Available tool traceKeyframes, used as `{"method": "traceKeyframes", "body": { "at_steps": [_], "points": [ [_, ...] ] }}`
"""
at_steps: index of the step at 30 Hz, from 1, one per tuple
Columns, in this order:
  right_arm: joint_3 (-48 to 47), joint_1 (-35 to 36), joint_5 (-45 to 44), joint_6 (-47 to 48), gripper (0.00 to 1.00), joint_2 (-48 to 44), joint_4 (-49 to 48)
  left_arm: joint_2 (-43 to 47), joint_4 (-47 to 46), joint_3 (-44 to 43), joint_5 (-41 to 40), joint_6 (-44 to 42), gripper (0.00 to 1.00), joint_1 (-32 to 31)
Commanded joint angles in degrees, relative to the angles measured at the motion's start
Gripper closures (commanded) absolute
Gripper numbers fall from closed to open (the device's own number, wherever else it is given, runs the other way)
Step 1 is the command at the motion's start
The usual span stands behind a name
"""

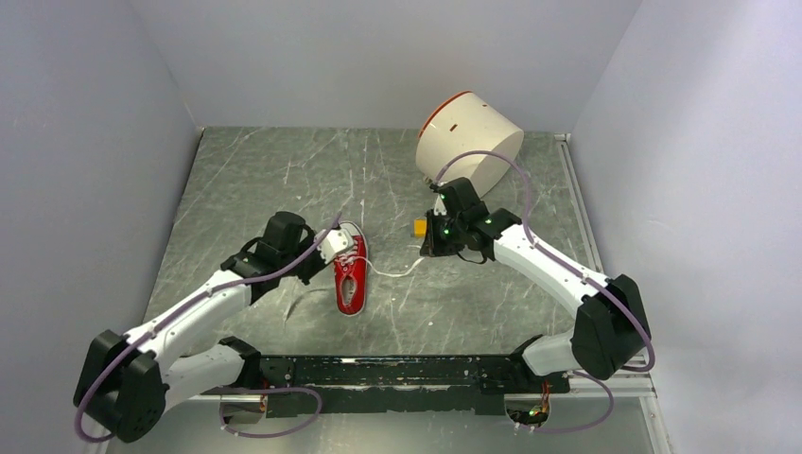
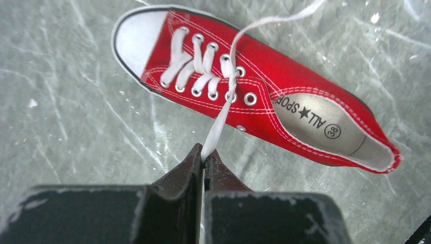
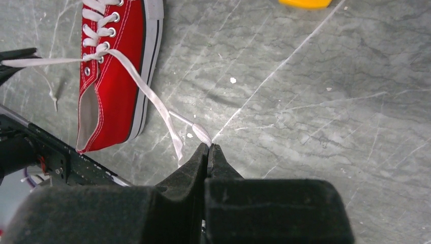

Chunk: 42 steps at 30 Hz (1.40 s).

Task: Tie the shoes

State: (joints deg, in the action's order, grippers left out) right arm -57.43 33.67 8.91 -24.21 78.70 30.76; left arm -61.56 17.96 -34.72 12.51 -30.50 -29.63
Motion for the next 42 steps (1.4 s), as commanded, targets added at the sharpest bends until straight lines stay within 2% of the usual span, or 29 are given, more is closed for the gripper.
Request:
{"method": "traceKeyframes", "body": {
  "at_steps": [1, 9, 16, 21, 26, 32, 42],
  "points": [
    [-2.28, -0.27, 3.73, 0.81, 1.0, 1.11, 0.09, 5.07, -5.29, 0.1, -2.41, 5.73, 0.95, -0.85],
    [-10.15, -0.26, 13.99, -1.77, 1.0, 7.79, -1.98, 7.77, -19.09, 6.35, -1.0, 14.73, 0.95, -1.57],
    [-19.42, 0.42, 22.61, -5.84, 1.0, 18.73, -4.75, 2.81, -27.73, 7.68, 3.81, 17.43, 0.95, -2.22],
    [-29.91, 1.38, 26.21, -9.83, 1.0, 29.84, -6.04, 0.03, -28.64, 6.73, 6.7, 17.4, 0.95, -2.88],
    [-41.62, 5.0, 30.47, -13.9, 1.0, 40.87, -8.97, 1.81, -28.69, 8.04, 5.06, 16.47, 0.95, -2.98],
    [-45.85, 10.12, 37.13, -18.62, 1.0, 49.65, -15.1, 2.47, -29.72, 10.08, 5.7, 16.53, 0.95, -2.98],
    [-52.27, 14.46, 46.23, -9.09, 1.0, 59.43, -2.11, 0.72, -29.2, 10.05, 6.37, 15.31, 0.95, -3.03]
  ]
}}
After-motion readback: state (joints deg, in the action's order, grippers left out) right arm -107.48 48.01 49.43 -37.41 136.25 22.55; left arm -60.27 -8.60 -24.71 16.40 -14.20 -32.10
